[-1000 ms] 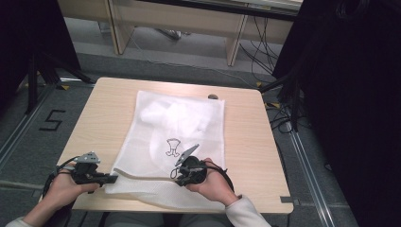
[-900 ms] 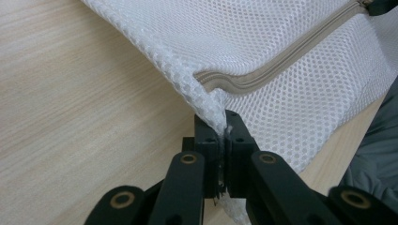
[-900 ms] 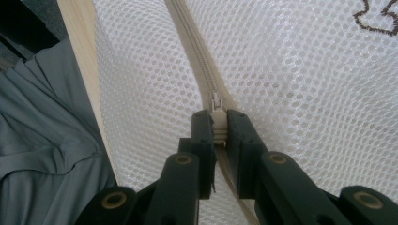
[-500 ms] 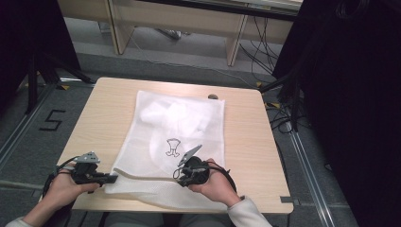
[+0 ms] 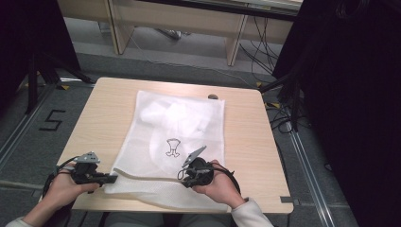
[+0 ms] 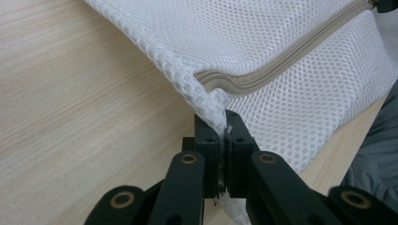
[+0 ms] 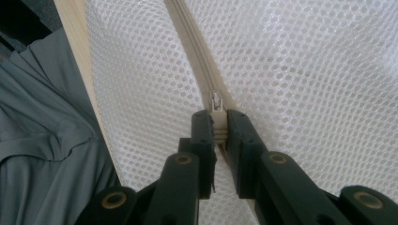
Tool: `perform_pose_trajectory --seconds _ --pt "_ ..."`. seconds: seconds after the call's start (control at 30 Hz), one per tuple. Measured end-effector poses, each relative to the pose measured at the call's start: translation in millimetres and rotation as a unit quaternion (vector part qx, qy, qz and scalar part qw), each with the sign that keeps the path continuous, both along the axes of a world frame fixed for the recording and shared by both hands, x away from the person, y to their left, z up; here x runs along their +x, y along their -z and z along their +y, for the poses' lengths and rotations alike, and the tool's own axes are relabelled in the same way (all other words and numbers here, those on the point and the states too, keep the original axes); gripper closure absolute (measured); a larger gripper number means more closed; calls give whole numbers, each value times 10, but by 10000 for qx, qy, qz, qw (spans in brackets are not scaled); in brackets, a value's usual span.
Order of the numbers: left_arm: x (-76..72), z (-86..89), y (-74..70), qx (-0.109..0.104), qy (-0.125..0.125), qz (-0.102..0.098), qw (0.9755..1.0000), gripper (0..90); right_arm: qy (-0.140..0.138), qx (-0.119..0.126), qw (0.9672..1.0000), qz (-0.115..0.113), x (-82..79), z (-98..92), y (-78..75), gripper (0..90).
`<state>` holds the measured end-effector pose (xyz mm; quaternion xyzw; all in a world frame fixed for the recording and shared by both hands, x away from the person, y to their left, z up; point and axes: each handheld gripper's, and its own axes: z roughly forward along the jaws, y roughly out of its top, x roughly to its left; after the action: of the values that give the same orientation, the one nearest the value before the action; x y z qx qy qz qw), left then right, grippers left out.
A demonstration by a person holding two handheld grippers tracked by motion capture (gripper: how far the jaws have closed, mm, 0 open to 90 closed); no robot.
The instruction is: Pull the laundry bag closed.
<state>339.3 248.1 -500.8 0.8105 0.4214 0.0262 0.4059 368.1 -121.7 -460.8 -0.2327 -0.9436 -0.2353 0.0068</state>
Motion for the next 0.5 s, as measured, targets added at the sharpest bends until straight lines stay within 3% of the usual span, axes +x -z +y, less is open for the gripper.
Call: perform_pose_trajectory --seconds 0.5 --pt "2 10 -9 72 20 7 10000 858 54 15 10000 38 -16 -74 11 822"
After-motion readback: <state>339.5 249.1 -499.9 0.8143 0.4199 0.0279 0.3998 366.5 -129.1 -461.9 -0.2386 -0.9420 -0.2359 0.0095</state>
